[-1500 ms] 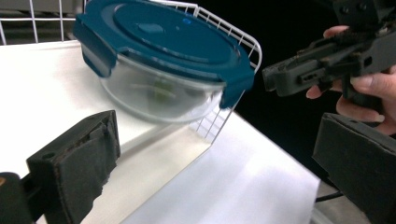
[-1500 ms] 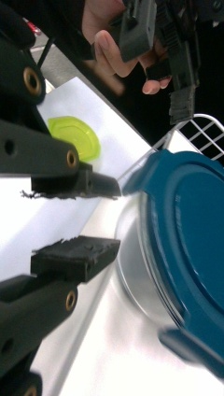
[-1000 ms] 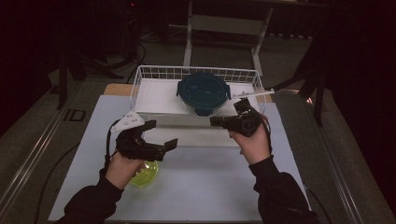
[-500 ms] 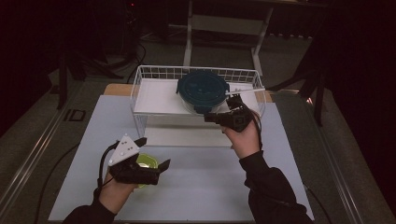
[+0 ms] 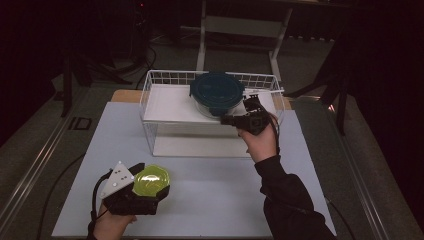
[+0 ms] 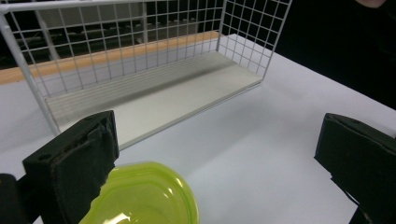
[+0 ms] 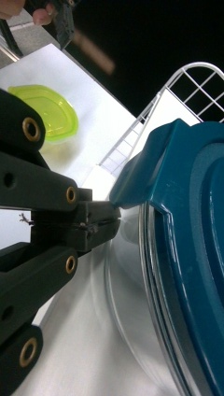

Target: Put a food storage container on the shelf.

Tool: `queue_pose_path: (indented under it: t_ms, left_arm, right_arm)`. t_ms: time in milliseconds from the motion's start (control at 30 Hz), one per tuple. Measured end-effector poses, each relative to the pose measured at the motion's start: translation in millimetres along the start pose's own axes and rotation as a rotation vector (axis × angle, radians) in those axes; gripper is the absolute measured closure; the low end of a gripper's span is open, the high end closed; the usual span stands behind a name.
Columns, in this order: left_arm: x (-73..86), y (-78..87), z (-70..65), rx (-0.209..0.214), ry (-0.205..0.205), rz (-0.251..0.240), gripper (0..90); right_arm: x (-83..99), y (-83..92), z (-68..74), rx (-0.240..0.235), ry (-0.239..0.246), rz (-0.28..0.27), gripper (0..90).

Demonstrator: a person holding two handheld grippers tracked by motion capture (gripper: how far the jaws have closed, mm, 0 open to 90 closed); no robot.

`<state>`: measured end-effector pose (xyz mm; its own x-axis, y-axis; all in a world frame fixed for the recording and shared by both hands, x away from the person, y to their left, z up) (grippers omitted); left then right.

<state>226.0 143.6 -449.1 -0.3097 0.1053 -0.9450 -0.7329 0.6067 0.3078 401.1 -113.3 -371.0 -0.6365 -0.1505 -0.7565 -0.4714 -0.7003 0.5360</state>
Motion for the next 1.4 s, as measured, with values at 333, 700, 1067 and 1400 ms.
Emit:
queue_pose_path:
  t_ms: [333, 700, 1067, 1400]
  left_arm:
    - [6.6, -3.0, 2.0, 0.004, 0.012, 0.021, 0.0]
    - [4.7, 0.4, 6.3, 0.031, 0.017, -0.029, 0.0]
    - [-2.2, 11.7, 19.7, 0.027, -0.007, -0.074, 0.0]
    - [2.6, 13.9, 24.7, 0.027, -0.021, -0.046, 0.0]
  right_arm:
    - [-6.1, -1.9, -6.6, 0.014, -0.012, -0.008, 89.9]
    - [7.6, 12.9, 1.7, 0.011, 0.063, -0.021, 76.3]
    - [44.4, 36.2, 4.5, -0.033, 0.142, -0.069, 42.5]
    - [63.2, 49.2, 8.1, -0.041, 0.162, -0.116, 20.0]
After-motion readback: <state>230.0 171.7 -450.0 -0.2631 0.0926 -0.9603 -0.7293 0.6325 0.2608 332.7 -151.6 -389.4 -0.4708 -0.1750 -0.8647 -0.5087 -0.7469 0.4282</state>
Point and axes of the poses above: each handheld gripper's, and its own axes: y roughly backward along the jaws, x roughly out of its underside, z roughly to its left, the point moved 5 cm from there along -y, roughly forward along the jaws, and after that the axes turned 4 degrees about -z, right-handed, at the moved point
